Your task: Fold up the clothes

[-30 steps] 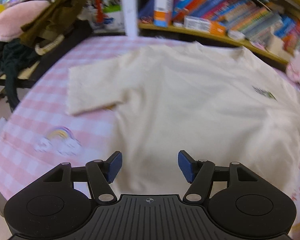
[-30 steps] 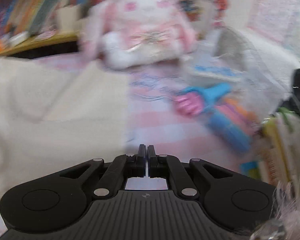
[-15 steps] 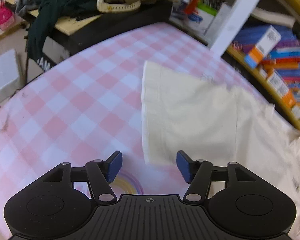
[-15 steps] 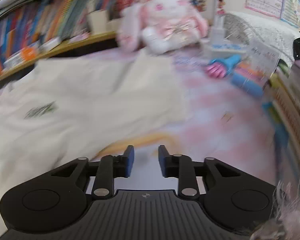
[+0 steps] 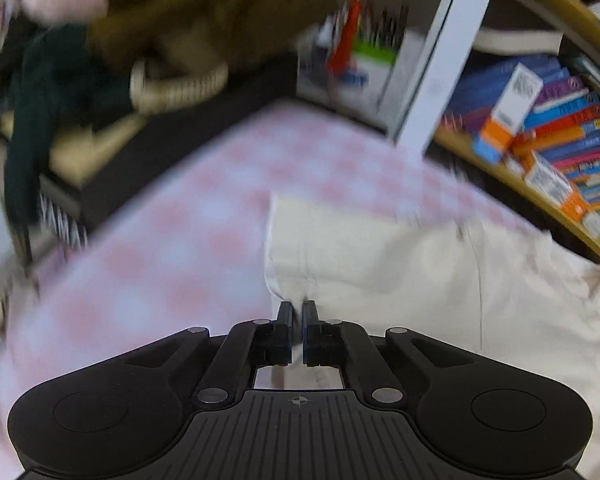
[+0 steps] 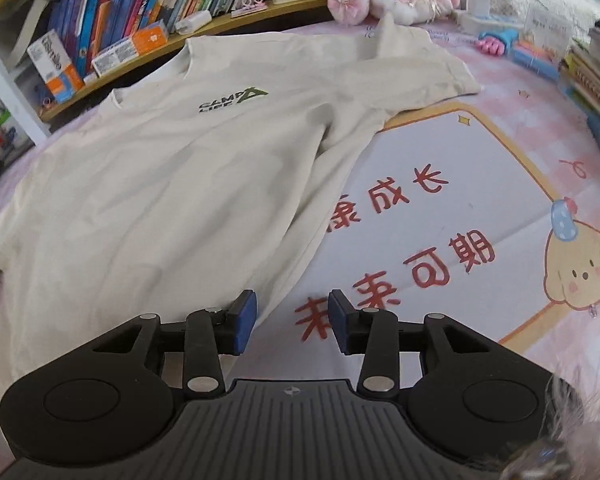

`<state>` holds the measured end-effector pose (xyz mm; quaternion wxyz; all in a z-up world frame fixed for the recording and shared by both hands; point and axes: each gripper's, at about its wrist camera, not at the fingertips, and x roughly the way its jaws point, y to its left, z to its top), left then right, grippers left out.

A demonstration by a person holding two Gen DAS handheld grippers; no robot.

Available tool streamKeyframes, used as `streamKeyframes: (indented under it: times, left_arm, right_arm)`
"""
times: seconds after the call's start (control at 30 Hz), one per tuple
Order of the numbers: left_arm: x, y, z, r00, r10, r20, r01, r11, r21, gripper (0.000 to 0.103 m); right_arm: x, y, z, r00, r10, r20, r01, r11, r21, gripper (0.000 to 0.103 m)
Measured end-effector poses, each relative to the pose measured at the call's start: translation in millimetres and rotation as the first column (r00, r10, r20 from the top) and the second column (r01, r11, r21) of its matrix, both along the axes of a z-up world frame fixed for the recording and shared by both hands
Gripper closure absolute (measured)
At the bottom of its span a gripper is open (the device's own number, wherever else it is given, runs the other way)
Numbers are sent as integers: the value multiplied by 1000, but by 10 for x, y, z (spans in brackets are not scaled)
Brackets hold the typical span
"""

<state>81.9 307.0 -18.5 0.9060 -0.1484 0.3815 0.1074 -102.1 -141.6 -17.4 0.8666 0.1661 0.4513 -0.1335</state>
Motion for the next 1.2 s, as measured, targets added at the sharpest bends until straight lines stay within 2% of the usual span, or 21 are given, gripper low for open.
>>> streamKeyframes:
  times: [0.1, 0.3, 0.33, 0.37, 0.43, 0.53, 0.6, 0.63, 0.7, 0.8, 0.9, 1.0, 1.13, 1.17, 1.2]
  left_arm:
    - [307, 136, 63, 1000, -17, 5, 17, 997, 71, 100]
    - [569, 102, -60, 988, -122, -94, 136, 976, 170, 99]
    - [560, 93, -82, 983, -143, -114, 161, 971, 174, 99]
    - [542, 86, -95, 977, -165, -132, 186, 968, 167, 95]
    - [467, 58, -85, 962, -227, -153, 251, 954, 164, 92]
    - [266, 4, -23, 929, -328, -174, 361, 908, 213, 91]
    - [161, 2, 21, 913, -354, -201, 399, 877, 268, 77]
    - [110, -1, 71, 915, -352, -198, 399, 864, 306, 72]
    - [28, 5, 211, 926, -347, -151, 378, 846, 375, 54]
    - [95, -35, 396, 914, -402, -49, 388, 835, 390, 35]
    - [422, -285, 339, 886, -462, -50, 448, 822, 352, 35]
    - [779, -555, 162, 862, -503, -67, 497, 809, 314, 35]
    - [1133, -756, -12, 851, -514, -108, 521, 802, 293, 35]
    - [1222, -806, -55, 848, -516, -118, 527, 800, 287, 40]
    - [1301, -845, -101, 845, -518, -131, 533, 798, 282, 56]
  right_arm:
    - [38, 45, -10, 1000, 18, -17, -19, 999, -48, 66]
    - [65, 207, -22, 997, 72, -34, -74, 995, -62, 68]
    - [66, 238, -26, 995, 92, -34, -94, 993, -74, 74]
    - [68, 263, -28, 993, 109, -33, -112, 990, -80, 86]
    - [80, 246, -30, 992, 124, -27, -125, 991, -43, 98]
    - [81, 213, -28, 995, 92, -48, -97, 990, -104, 103]
    - [40, 68, -5, 999, 16, -48, -22, 989, -147, 103]
    - [15, -21, 12, 999, -27, -45, 20, 987, -159, 103]
    - [-25, -179, 48, 995, -89, -40, 80, 981, -175, 103]
    - [-80, -365, 94, 992, -123, -19, 121, 991, -62, 102]
    - [-35, -291, 104, 996, -93, -12, 93, 996, 13, 101]
    - [70, -103, 88, 999, -37, -27, 38, 999, 22, 101]
    - [151, 128, 78, 998, 27, -52, -27, 1000, 17, 98]
    - [164, 171, 76, 998, 40, -58, -39, 999, 14, 95]
    - [174, 205, 76, 997, 50, -62, -50, 999, 14, 95]
